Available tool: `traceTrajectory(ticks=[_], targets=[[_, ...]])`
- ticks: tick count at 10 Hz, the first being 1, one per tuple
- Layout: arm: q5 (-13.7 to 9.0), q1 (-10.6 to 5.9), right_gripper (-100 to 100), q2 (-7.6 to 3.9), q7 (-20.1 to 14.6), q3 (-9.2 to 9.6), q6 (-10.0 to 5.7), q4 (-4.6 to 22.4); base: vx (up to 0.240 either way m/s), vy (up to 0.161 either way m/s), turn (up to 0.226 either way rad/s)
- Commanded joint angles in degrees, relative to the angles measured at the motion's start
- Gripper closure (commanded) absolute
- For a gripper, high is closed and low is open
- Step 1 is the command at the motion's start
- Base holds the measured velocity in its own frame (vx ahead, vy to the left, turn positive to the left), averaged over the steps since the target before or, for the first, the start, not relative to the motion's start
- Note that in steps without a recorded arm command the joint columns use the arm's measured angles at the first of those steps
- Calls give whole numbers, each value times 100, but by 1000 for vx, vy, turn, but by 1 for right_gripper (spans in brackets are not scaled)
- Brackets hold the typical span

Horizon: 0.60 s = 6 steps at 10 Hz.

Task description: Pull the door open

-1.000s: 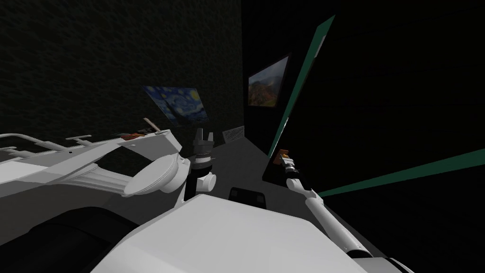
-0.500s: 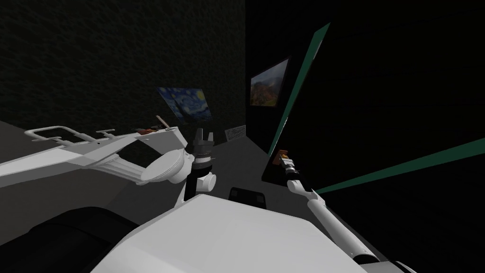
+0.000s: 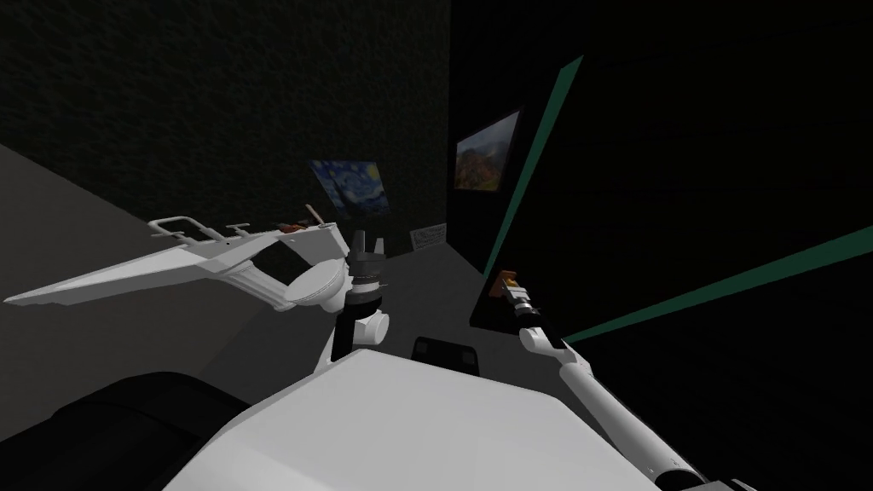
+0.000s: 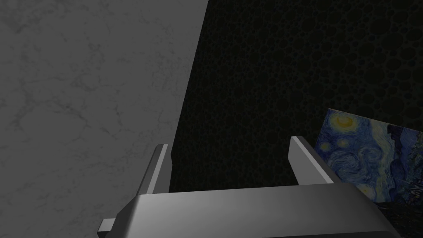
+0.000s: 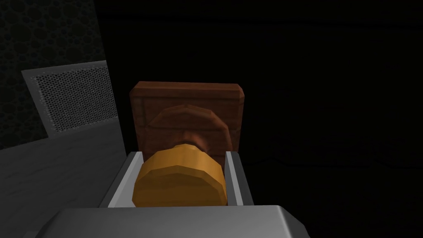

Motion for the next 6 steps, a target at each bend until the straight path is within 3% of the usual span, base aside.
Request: traceTrajectory(ticks=[1, 2, 3, 6], targets=[[3, 48, 100, -100, -82, 75, -50, -88, -180, -63, 77], [9, 67, 100, -157, -136, 136, -81, -121, -169, -63, 77], [10, 63, 100, -115, -94, 112, -49, -89, -74, -29, 27], [51, 150, 100, -323, -288, 316, -196, -183, -154, -69, 93]])
